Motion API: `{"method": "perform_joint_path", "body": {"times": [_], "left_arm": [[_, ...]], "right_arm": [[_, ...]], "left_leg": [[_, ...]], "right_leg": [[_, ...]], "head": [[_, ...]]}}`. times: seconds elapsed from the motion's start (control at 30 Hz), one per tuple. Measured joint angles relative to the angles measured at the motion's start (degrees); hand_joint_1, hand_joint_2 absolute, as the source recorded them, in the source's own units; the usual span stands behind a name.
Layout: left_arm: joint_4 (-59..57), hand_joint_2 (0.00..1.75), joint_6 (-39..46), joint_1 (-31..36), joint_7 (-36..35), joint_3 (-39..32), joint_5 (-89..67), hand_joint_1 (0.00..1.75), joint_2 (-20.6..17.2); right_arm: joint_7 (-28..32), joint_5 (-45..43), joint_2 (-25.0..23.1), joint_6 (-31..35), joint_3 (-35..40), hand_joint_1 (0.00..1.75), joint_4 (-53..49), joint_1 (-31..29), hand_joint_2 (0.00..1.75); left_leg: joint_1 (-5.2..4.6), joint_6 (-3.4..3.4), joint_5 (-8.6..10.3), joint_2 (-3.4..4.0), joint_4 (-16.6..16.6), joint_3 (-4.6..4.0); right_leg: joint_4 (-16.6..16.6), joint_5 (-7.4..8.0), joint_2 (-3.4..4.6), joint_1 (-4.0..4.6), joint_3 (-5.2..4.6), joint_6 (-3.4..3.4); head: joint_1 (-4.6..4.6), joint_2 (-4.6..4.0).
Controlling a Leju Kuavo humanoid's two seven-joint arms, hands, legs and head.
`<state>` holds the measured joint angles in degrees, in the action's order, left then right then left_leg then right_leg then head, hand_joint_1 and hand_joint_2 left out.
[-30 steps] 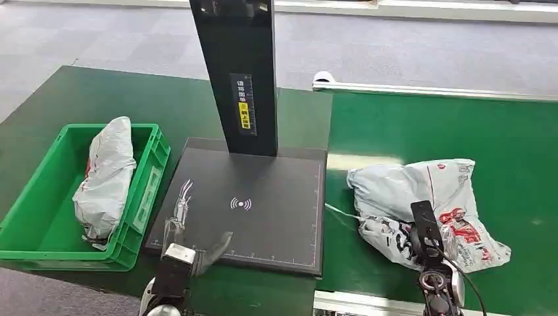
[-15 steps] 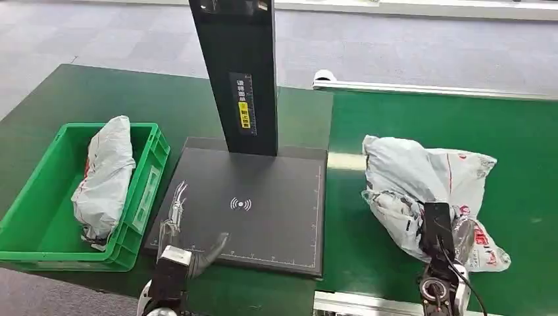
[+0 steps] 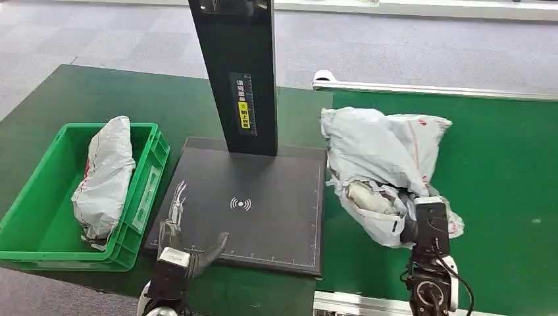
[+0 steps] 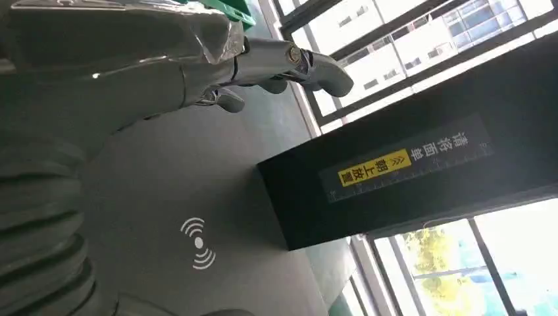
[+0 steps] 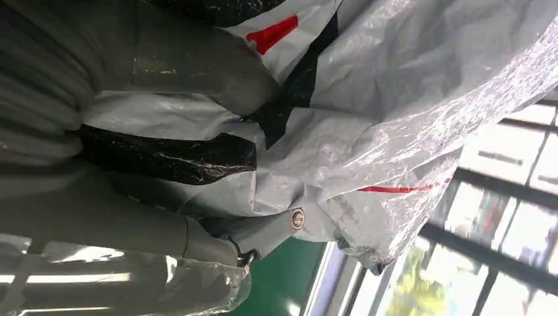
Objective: Moved the parcel from conveyor to table for the left to box.
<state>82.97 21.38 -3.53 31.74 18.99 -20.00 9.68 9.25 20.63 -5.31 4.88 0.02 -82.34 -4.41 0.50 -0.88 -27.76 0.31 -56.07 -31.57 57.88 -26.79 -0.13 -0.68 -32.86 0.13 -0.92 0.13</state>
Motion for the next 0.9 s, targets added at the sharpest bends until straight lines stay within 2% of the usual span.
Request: {"method": "perform_joint_path", "body": {"times": [0.13,0.17,0.63,0.7,0.73,0.9], "left_arm": [[-0.04,1.75,-0.04,0.04,0.02,0.0,0.0,0.0,0.0],[-1.73,1.75,-0.64,1.99,0.17,0.33,0.0,0.0,0.55],[-4.33,1.75,-0.55,4.9,-0.55,1.44,0.87,0.0,1.07],[-4.57,1.75,-0.72,5.19,-0.92,1.62,0.96,0.0,1.07],[-4.66,1.75,-0.72,5.29,-1.09,1.68,0.96,0.0,1.07],[-4.79,1.75,0.02,5.27,-1.33,1.79,1.14,0.0,1.01]], "right_arm": [[-0.02,-0.04,-0.04,-0.26,0.17,1.75,0.09,-0.07,1.75],[-0.59,-0.18,-1.31,-3.16,5.19,1.75,3.04,-2.36,1.75],[-1.57,1.27,-3.48,-10.28,15.15,1.75,8.7,-5.55,1.75],[-1.62,1.77,-3.39,-11.16,16.61,0.26,9.27,-5.83,1.75],[-1.62,1.92,-3.32,-11.49,17.23,0.0,9.67,-5.99,1.75],[-1.51,3.21,-2.84,-10.87,19.46,0.0,12.04,-6.52,1.75]], "left_leg": [[0.0,0.0,0.0,0.0,0.0,0.0],[0.0,0.0,0.01,0.0,-0.01,0.02],[0.0,-0.01,0.0,0.02,0.0,-0.02],[0.0,-0.01,0.0,0.0,-0.01,-0.02],[0.0,-0.01,0.0,0.0,-0.01,-0.02],[0.0,-0.01,0.0,0.01,-0.01,-0.04]], "right_leg": [[0.0,0.0,0.0,0.0,0.0,0.0],[0.0,0.0,-0.02,0.0,0.0,0.0],[0.01,0.0,0.0,0.01,-0.05,-0.01],[0.01,0.0,0.0,0.01,-0.05,-0.01],[0.01,0.0,0.0,0.01,-0.05,-0.01],[0.01,0.0,0.0,0.01,-0.06,-0.01]], "head": [[0.0,0.02],[0.02,0.02],[0.02,0.02],[0.0,0.02],[0.0,0.02],[0.02,0.02]]}}
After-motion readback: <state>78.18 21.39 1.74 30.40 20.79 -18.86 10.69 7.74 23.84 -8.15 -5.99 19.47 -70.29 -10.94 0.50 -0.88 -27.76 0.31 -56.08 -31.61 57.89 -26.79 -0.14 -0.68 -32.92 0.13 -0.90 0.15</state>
